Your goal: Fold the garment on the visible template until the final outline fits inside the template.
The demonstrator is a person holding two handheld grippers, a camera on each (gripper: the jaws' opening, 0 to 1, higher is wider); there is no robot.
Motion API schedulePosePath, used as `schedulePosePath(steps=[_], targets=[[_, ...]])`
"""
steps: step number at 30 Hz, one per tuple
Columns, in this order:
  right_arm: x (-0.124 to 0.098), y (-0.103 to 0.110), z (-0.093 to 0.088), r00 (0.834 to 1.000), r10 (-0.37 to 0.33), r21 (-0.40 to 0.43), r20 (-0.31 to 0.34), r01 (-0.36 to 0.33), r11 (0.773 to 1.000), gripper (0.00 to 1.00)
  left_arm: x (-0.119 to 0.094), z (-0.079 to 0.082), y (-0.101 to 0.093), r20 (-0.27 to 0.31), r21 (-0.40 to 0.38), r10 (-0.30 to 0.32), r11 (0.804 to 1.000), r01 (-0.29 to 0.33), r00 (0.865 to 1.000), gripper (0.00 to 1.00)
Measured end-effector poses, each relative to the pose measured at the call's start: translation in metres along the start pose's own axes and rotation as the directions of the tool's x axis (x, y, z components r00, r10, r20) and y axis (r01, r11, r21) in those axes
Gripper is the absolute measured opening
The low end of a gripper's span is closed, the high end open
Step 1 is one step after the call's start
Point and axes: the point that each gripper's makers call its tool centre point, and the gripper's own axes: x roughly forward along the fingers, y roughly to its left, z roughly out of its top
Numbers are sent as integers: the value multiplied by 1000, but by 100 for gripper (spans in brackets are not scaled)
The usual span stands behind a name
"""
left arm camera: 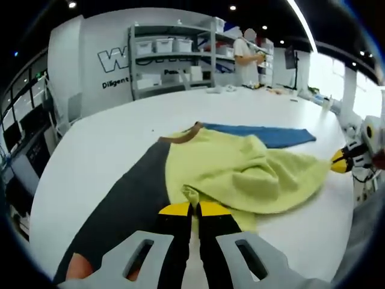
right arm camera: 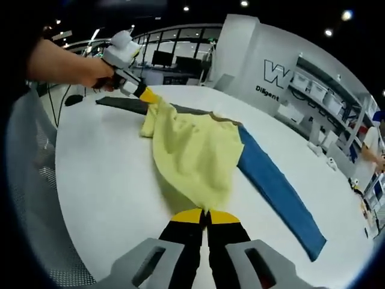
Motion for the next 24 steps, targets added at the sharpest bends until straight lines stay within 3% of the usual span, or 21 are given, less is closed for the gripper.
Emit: schedulePosePath(steps=[10, 24], targets=[[-8, 3, -4, 1000, -4, -18, -15, 3, 1000, 0, -34, 2, -7, 60, 30, -39, 999, 37, 997, 0], [-7, 28, 4, 997, 74, -90, -34, -76, 993, 0, -78, -4, 20, 95, 33, -7, 999, 4, 995, 0]])
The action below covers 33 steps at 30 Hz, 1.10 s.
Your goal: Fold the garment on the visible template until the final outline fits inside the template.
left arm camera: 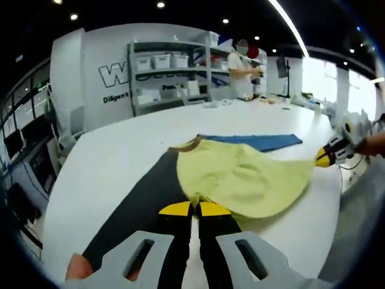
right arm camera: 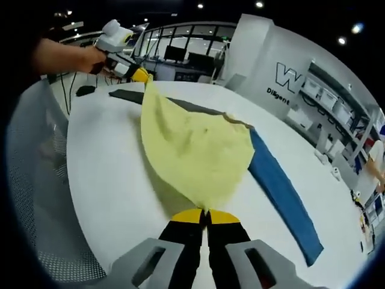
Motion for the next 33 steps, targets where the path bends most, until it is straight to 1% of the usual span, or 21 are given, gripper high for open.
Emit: schedulePosePath(steps=[2, 6, 7, 8, 9, 10, 12, 14, 17, 22, 26, 29, 32, 33], targets=[[1, 5, 1, 1000, 20, -15, -4, -20, 1000, 0, -6, -2, 5, 0, 4, 9, 1000, -9, 1000, 0], [1, 17, 1, 996, 84, -31, -18, -84, 996, 0, -15, -8, 15, -6, 0, 28, 1000, -28, 1000, 0], [1, 25, 1, 992, 126, -42, -23, -127, 991, 0, -16, -9, 17, -7, -4, 33, 999, -33, 999, 0], [1, 31, 2, 989, 149, -58, -27, -150, 987, 0, -18, -10, 20, -6, -5, 39, 999, -39, 999, 0], [0, 32, 2, 988, 152, -65, -28, -154, 986, 0, -20, -11, 23, -8, -4, 46, 999, -46, 999, 0], [0, 39, 2, 983, 177, -99, -36, -180, 979, 0, -21, -11, 25, -9, -7, 49, 999, -49, 999, 0], [0, 51, 4, 976, 217, -107, -36, -219, 970, 0, -25, -12, 29, -6, -7, 63, 998, -63, 998, 0], [1, 58, 3, 969, 243, -114, -45, -247, 962, 0, -27, -13, 30, -3, -15, 67, 998, -67, 998, 0], [1, 60, -3, 964, 254, -128, -75, -262, 957, 0, -29, -20, 26, -18, -11, 60, 998, -60, 998, 0], [-4, 50, -13, 963, 248, -130, -108, -261, 957, 0, -28, -31, 12, -34, -1, 24, 1000, -24, 999, 0], [-9, 42, -20, 964, 234, -123, -125, -249, 961, 0, -29, -35, 0, -37, 1, -12, 1000, 12, 999, 0], [-12, 37, -26, 965, 225, -116, -137, -241, 963, 0, -29, -41, -14, -44, 1, -76, 997, 76, 996, 0], [-15, 32, -29, 966, 215, -105, -142, -231, 967, 0, -33, -48, -31, -67, 43, -151, 987, 154, 986, 0], [-16, 30, -31, 967, 211, -102, -145, -226, 969, 0, -34, -49, -32, -69, 51, -154, 986, 157, 986, 0]])
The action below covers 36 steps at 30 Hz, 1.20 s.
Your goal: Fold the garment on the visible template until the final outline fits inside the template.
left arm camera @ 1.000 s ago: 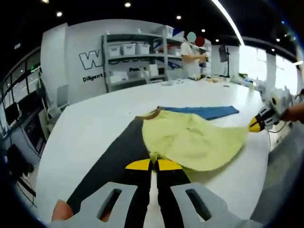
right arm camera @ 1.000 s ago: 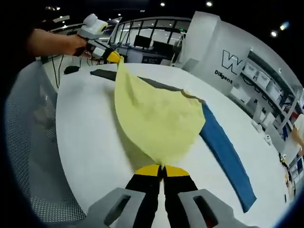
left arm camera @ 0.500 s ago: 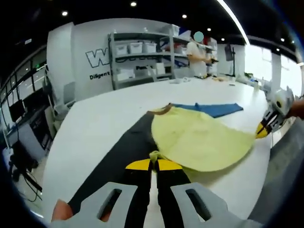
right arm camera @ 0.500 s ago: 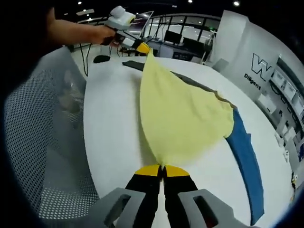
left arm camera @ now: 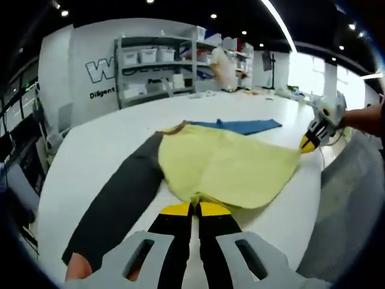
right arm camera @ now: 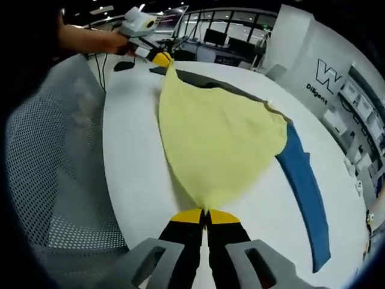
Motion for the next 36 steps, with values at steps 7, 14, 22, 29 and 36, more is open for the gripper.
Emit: schedulePosePath(steps=[7, 14, 22, 29, 36], targets=[[-7, -7, -13, 999, -18, 2, -45, 18, 1000, 0, -1, -12, -35, -48, 96, -157, 982, 161, 987, 0], [-18, -21, -44, 978, -60, -62, -198, 48, 997, 0, 1, -41, -69, -167, 203, -271, 932, 302, 948, 0], [-15, -3, -44, 980, 29, -3, -196, -30, 1000, 0, 2, -61, -73, -234, 210, -300, 913, 349, 925, 0], [-8, 18, -40, 975, 110, -5, -191, -113, 994, 0, -14, -77, -54, -266, 198, -272, 924, 328, 925, 0], [-5, 36, -36, 966, 181, -10, -184, -186, 983, 0, -27, -90, -36, -284, 179, -229, 941, 286, 931, 0]])
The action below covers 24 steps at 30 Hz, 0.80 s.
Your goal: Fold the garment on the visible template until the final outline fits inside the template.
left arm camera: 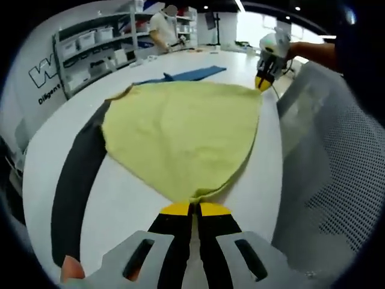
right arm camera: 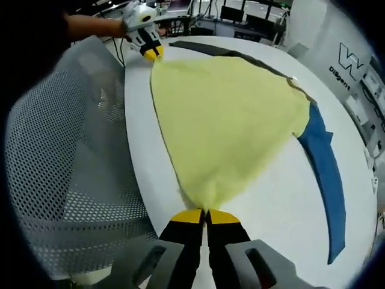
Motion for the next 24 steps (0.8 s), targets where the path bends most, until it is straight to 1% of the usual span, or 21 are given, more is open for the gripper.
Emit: schedulePosePath(steps=[5, 9, 11, 12, 14, 19, 24], targets=[[-1, 1, -2, 1000, 10, 6, -3, -10, 1000, 0, 2, -7, -6, -10, 17, -11, 1000, 12, 1000, 0], [-2, -5, -7, 1000, -16, -3, -24, 16, 1000, 0, 1, -4, -10, 8, 21, -19, 1000, 19, 1000, 0], [-1, -5, -7, 999, -19, -10, -26, 19, 1000, 0, 1, -4, -14, 10, 42, -25, 999, 24, 1000, 0], [-1, -4, -7, 999, -19, -8, -26, 19, 1000, 0, 1, -4, -16, 7, 74, -26, 997, 25, 1000, 0], [-1, -3, -7, 999, -16, -6, -28, 16, 1000, 0, 1, -6, -19, -1, 103, -28, 994, 28, 1000, 0], [-1, -2, -8, 999, -5, 2, -38, 5, 1000, 0, -1, -7, -22, -6, 99, -47, 994, 48, 999, 0], [-1, -1, -8, 999, 3, 20, -36, -2, 1000, 2, -5, -10, -27, -17, 91, -72, 993, 73, 997, 8]])
